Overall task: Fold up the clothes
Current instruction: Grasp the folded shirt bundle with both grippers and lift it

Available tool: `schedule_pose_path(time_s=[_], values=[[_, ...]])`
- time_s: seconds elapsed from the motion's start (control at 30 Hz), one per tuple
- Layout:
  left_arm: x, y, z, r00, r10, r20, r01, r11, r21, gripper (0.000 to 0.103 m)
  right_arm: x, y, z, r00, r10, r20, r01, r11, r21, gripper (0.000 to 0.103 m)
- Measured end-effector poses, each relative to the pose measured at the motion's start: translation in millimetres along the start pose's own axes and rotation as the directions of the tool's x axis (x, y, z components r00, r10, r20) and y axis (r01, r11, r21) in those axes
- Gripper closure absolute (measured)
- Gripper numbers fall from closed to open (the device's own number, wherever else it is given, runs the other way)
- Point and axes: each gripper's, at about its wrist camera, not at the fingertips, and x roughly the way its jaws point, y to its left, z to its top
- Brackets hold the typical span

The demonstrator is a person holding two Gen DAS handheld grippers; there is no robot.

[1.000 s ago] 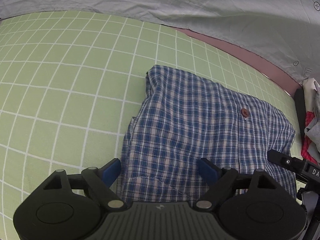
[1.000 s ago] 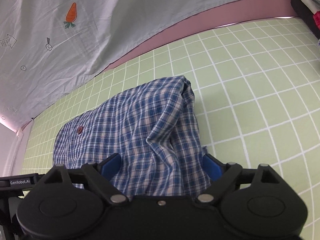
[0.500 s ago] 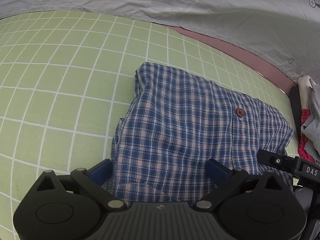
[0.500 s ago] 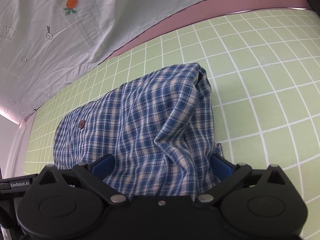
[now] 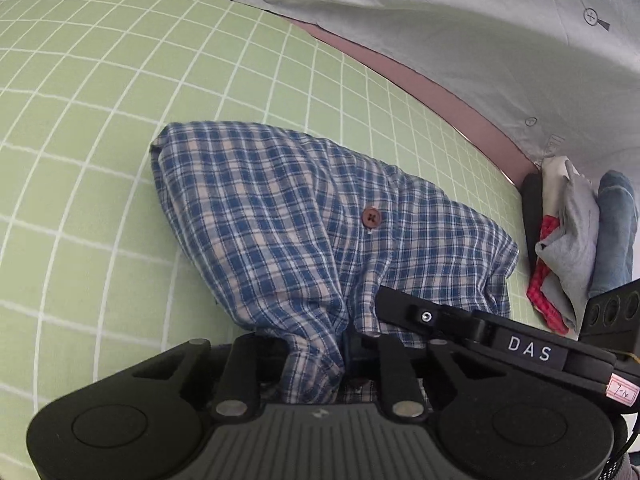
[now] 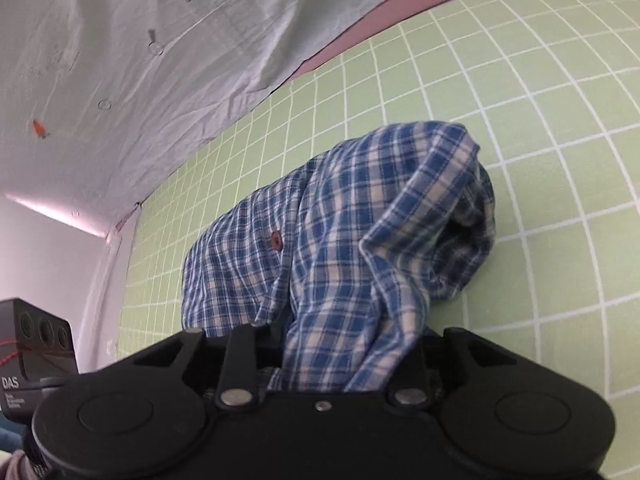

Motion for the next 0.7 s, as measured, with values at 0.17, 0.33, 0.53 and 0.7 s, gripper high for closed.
schedule_pose_path(time_s=[0.17,0.33,0.53,0.7], values=[[-24.0,-4.3,-37.6,0.999,-0.053,-0.013,0.053,0.999,0.003,0.082,-39.7,8.6,-44.8,1.000,-0.009,0.019,0.008,1.000,0.003,0.074],[-32.8,-39.2,-51.8,0.994,-0.093,-0.053,0.098,0.991,0.094,0.081,-89.7,0.0,-77.7,0.996,-0.034,0.082,0.029,0.998,0.061,0.074],[-11.4,-116.8,-70.2,0.971,-0.207,-0.120,0.228,0.954,0.195,0.081,-165.6,-29.6,-102.5,0.971,-0.120,0.205,0.096,0.988,0.122,0.074],[26.7,-214.3,-88.4,0.941,-0.300,-0.156,0.332,0.907,0.260,0.081,-247.6,-85.2,-109.5,0.930,-0.190,0.315,0.143,0.976,0.167,0.074]])
